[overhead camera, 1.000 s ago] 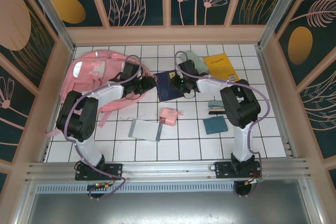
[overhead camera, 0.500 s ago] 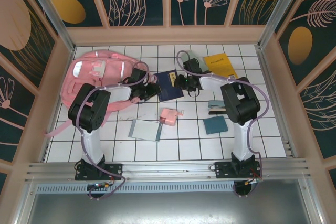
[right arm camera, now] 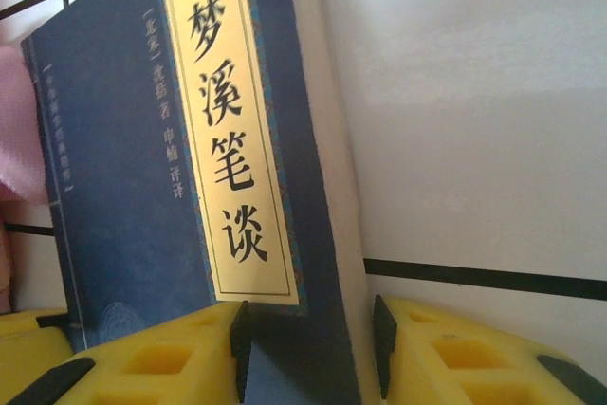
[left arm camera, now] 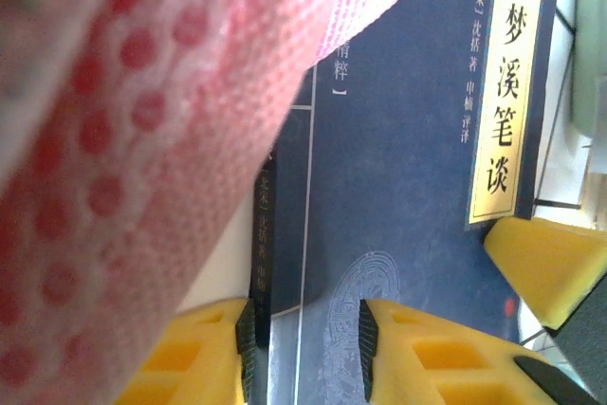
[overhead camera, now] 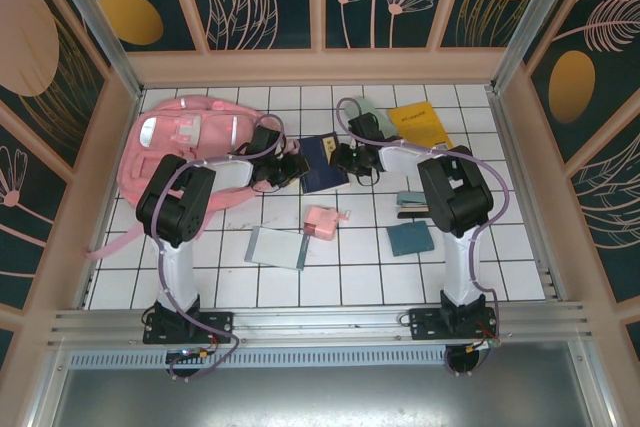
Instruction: Pack the student bag
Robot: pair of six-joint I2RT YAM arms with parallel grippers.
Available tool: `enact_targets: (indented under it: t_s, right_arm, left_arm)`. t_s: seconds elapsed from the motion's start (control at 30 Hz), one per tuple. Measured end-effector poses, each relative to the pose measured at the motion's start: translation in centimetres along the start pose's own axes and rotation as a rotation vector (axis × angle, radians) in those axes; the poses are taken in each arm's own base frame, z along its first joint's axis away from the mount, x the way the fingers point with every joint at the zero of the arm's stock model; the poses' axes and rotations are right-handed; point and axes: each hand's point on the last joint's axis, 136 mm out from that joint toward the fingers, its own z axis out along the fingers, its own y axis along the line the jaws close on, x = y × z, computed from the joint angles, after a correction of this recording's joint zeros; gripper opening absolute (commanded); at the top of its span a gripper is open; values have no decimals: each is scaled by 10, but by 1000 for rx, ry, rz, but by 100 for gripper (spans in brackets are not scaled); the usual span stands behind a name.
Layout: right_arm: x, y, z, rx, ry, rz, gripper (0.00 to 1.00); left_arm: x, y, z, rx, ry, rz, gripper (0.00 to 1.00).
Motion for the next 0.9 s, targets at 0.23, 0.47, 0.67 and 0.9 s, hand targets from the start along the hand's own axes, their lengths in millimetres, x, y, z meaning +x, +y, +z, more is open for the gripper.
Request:
enact_targets:
  t_s: [0.23,0.47,0.67,0.9]
  right_arm:
    - [-1,-1,0,-21,-4,53,41]
    - [6,8,1,-85,20,70,41]
    - [6,9,0,-105,18,71,42]
    - [12,12,-2,-98,21,58,22]
  left_arm:
    - [-10,-17,-1,123,-28,-75,34]
    - [1,-67,-7,327,16,-31,34]
    - [8,-68,-6,330,44,-13,34]
    - [4,-41,-6,174,12,39,33]
